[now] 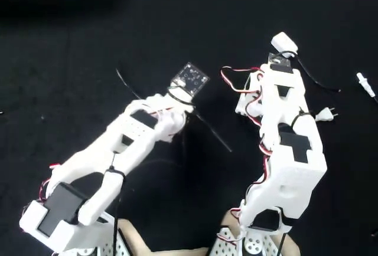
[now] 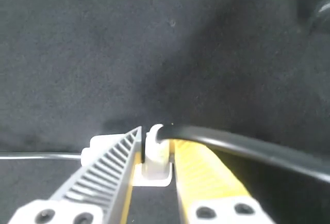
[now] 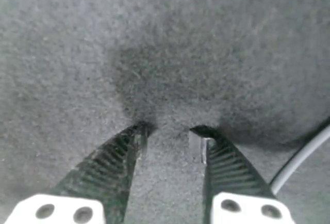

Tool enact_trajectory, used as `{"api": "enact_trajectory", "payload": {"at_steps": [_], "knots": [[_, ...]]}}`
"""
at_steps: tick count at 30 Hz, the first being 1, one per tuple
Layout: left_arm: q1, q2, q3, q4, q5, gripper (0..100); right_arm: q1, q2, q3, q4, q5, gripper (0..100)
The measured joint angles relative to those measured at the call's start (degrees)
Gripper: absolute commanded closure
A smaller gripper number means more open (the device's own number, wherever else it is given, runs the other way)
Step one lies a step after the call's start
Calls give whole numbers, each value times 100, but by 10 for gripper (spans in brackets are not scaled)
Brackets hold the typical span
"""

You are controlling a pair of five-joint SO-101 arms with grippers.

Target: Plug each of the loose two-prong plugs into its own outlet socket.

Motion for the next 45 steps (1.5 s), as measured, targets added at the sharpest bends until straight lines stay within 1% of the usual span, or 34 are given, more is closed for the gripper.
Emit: {"api": "enact_trajectory", "payload": {"at_steps": [2,7,12,16,21,24,29,32,36,41,45], "knots": [[-193,18,-123,211,-44,971,0,0,0,0,0,808],[-527,18,-273,369,-53,971,0,0,0,0,0,808],[-571,18,-316,396,316,971,0,0,0,0,0,808],[-721,18,-316,396,818,971,0,0,0,-9,0,808],[-1125,-9,-273,396,1969,970,0,9,0,-53,0,808],[-1257,-9,-246,396,2171,970,0,9,0,-53,0,808],[-1275,-9,-237,369,2426,970,0,9,0,-53,0,808],[-1275,-9,0,9,2514,970,0,9,0,-53,0,808],[-1275,-176,422,-862,2532,970,0,9,0,-53,0,808],[-1125,-765,1556,-2321,1996,970,0,9,0,-53,0,808],[-976,-1310,2646,-3525,1873,970,0,9,0,-53,0,808]]}}
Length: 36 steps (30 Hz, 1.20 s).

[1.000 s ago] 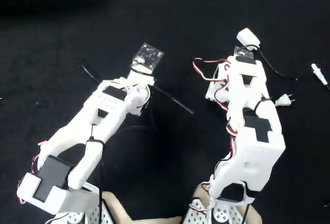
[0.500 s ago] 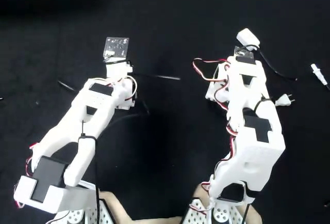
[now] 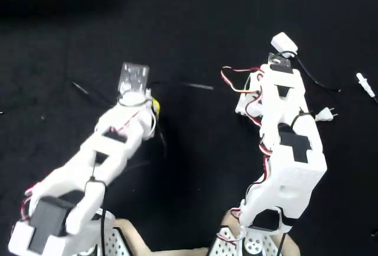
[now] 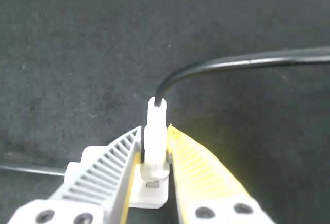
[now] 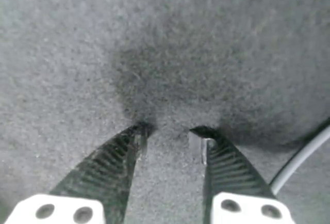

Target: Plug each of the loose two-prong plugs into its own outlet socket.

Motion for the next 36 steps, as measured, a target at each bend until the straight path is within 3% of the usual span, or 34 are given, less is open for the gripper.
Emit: {"api": "enact_trajectory", "payload": {"at_steps": [4,11,20,28,36], "knots": [[18,-633,571,-35,-229,970,0,0,0,0,0,808],[-9,-1415,598,1327,-290,971,0,0,0,0,0,808],[-404,-1582,853,1530,-299,971,0,0,0,0,0,808],[-413,-1556,853,1389,-299,971,0,0,0,0,-9,808],[-448,-1512,923,18,-316,971,0,0,0,0,-9,808]]}}
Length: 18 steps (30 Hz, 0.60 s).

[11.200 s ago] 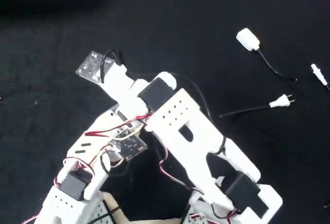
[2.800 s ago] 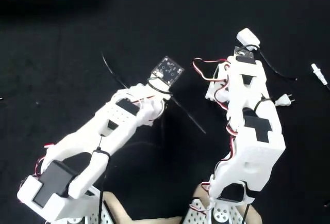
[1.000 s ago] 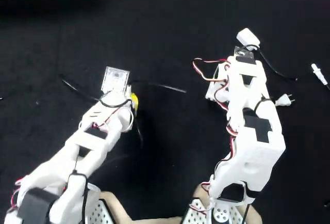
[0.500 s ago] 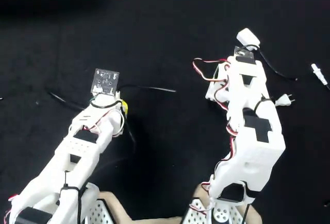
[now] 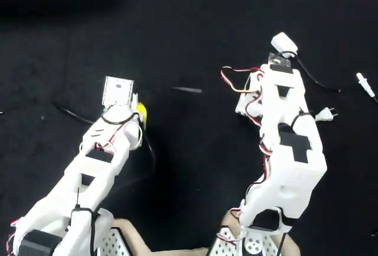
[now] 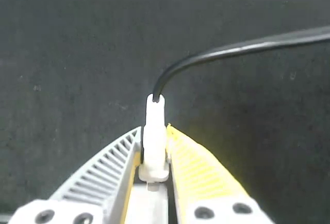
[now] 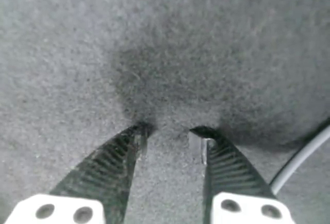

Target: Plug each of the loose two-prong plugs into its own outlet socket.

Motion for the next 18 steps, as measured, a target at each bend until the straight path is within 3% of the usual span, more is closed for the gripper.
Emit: {"api": "enact_trajectory", "payload": {"at_steps": [14,18], "knots": [[-9,9,97,-202,0,971,0,0,0,-26,0,808],[-26,-9,105,-211,308,971,0,0,0,-26,0,808]]}}
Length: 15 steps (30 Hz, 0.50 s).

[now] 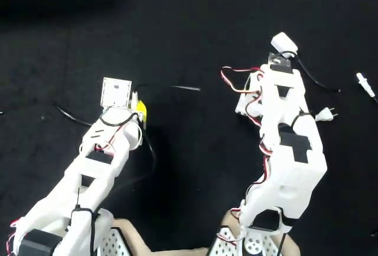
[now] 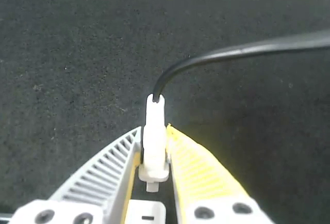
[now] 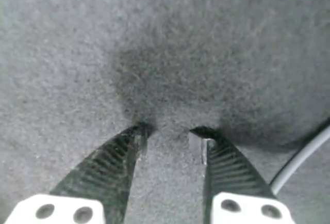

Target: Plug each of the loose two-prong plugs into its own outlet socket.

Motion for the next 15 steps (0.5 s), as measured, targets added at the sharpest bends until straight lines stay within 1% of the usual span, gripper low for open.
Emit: {"api": "enact_trajectory", "payload": {"at_steps": [4,7,9,12,15], "knots": [[-26,-466,18,0,536,971,0,0,0,0,211,808],[-26,-1134,246,0,1037,971,0,0,9,0,290,809],[-35,-1714,378,0,1248,971,0,0,9,0,422,813],[-35,-2716,642,0,1380,971,0,0,9,0,651,879],[167,-3824,923,0,1424,971,18,0,18,-9,1020,960]]}}
